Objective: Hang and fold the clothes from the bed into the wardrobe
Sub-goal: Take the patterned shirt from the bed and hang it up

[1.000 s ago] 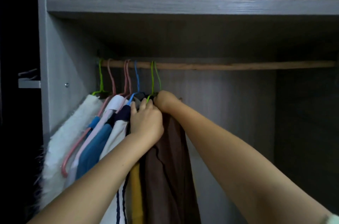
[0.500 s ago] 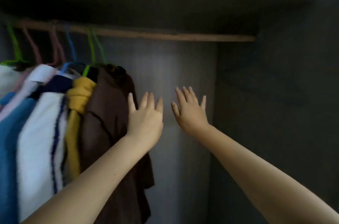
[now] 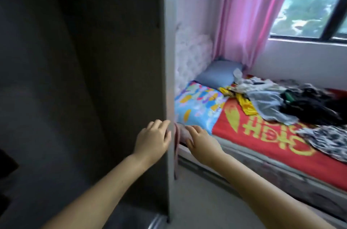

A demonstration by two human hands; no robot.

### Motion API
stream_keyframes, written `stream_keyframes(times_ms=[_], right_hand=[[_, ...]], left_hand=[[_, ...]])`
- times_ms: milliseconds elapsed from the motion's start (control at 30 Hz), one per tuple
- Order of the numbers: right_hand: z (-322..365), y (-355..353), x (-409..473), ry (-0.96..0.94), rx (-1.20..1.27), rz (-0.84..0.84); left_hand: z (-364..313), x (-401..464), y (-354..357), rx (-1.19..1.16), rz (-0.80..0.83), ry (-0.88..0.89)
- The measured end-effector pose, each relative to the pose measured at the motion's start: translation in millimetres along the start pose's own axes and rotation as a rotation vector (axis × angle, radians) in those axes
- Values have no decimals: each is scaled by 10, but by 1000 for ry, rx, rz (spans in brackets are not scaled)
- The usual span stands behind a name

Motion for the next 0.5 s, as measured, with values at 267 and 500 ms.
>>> stream_keyframes(times_ms=[267, 500], right_hand=[[-2796, -149, -1977, 526, -77, 117], [-4049, -315, -3384, 884, -93, 171]], left_hand=[[-2246, -5, 1757, -88, 342, 236], [-3660, -120, 2619, -35, 537, 441]])
Point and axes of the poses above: each hand's wrist, its own x-axis towards the middle knuckle, its own y-axis out of the palm, z = x × y, the point moved 10 cm from there along x, towards the middle knuckle, and after that the axes turned 3 degrees about -y, right-handed, at the moved point
